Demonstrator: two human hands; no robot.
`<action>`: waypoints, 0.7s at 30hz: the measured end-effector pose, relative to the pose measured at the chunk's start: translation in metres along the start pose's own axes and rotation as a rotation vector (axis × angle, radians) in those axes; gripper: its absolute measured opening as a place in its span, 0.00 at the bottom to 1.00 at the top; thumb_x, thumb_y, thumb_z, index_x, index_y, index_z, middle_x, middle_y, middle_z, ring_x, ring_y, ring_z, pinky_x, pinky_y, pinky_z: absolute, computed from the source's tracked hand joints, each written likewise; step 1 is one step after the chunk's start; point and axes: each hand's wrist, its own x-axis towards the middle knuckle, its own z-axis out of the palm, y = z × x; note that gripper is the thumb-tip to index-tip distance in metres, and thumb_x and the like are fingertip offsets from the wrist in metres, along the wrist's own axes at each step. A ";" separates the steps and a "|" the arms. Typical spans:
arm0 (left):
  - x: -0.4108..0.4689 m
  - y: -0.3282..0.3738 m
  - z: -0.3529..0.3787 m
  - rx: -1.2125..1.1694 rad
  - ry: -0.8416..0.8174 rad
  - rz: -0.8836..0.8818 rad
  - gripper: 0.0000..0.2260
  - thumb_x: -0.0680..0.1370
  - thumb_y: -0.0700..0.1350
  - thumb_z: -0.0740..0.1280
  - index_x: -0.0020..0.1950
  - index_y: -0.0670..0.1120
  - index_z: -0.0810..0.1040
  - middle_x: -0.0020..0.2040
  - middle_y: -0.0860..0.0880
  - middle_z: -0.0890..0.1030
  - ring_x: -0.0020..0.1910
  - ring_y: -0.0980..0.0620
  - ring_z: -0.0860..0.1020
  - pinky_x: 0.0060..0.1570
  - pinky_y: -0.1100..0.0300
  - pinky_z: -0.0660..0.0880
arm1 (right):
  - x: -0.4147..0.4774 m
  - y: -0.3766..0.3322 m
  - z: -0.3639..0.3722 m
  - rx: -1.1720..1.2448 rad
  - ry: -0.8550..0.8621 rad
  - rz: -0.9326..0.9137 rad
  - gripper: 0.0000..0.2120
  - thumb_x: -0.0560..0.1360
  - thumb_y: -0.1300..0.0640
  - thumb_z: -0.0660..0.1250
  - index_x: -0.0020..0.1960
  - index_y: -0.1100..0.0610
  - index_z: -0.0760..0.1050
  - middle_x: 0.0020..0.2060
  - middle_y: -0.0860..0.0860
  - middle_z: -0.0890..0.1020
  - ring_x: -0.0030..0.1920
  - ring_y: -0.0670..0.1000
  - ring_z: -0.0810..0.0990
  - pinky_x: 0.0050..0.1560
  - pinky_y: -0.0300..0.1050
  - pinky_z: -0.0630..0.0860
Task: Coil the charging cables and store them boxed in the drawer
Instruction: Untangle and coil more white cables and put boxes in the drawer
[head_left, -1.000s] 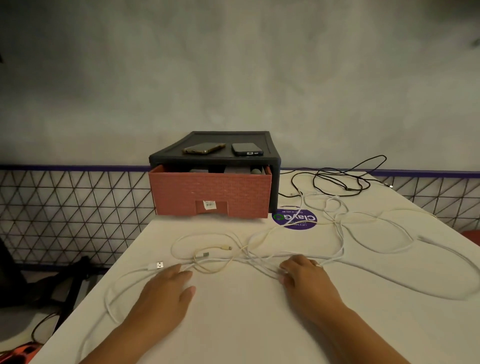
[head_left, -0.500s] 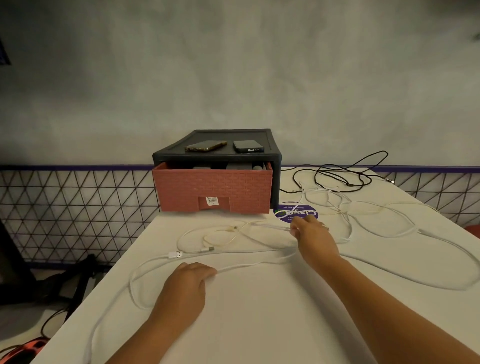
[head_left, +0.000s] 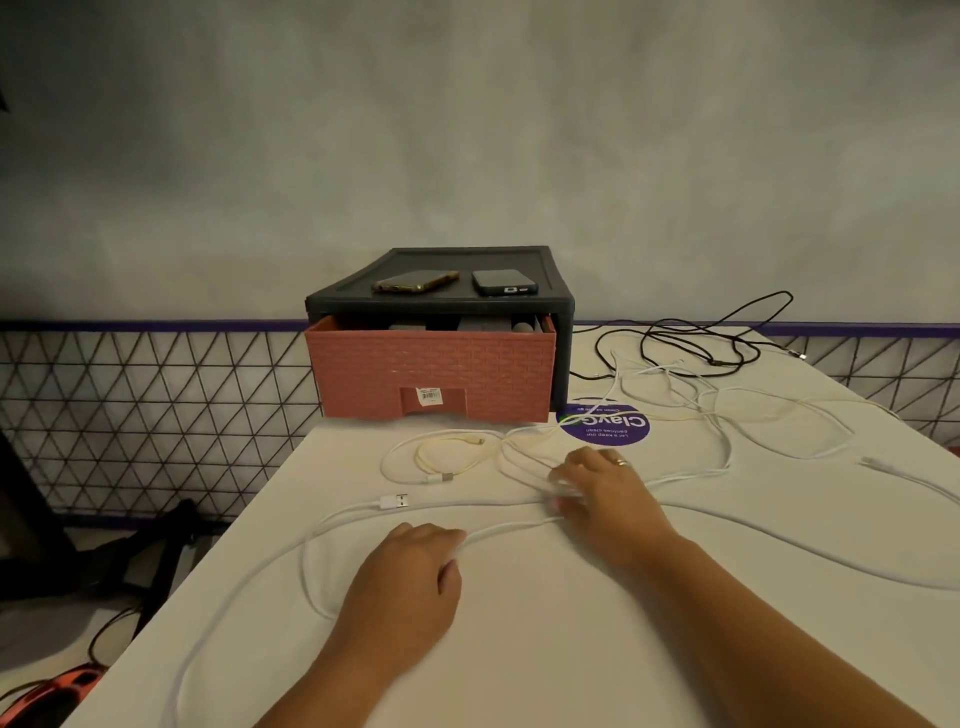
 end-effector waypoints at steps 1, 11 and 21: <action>0.000 0.000 0.000 0.002 -0.004 -0.013 0.13 0.69 0.48 0.60 0.46 0.49 0.83 0.38 0.56 0.82 0.37 0.52 0.79 0.35 0.64 0.76 | -0.002 -0.003 -0.001 -0.005 -0.057 -0.012 0.14 0.72 0.49 0.58 0.49 0.51 0.80 0.47 0.48 0.80 0.48 0.56 0.75 0.53 0.51 0.73; 0.007 0.010 -0.010 0.132 -0.296 -0.316 0.26 0.77 0.65 0.51 0.73 0.57 0.63 0.76 0.54 0.56 0.74 0.52 0.53 0.71 0.55 0.52 | -0.033 -0.012 -0.016 -0.109 -0.221 0.089 0.35 0.65 0.32 0.41 0.65 0.42 0.69 0.62 0.46 0.67 0.63 0.55 0.66 0.68 0.53 0.56; 0.027 -0.009 -0.016 0.062 -0.062 -0.161 0.07 0.77 0.41 0.63 0.44 0.44 0.80 0.44 0.49 0.79 0.46 0.48 0.70 0.42 0.56 0.70 | -0.052 0.014 -0.038 -0.004 -0.065 0.530 0.29 0.74 0.43 0.63 0.71 0.49 0.59 0.62 0.53 0.73 0.64 0.57 0.68 0.63 0.50 0.66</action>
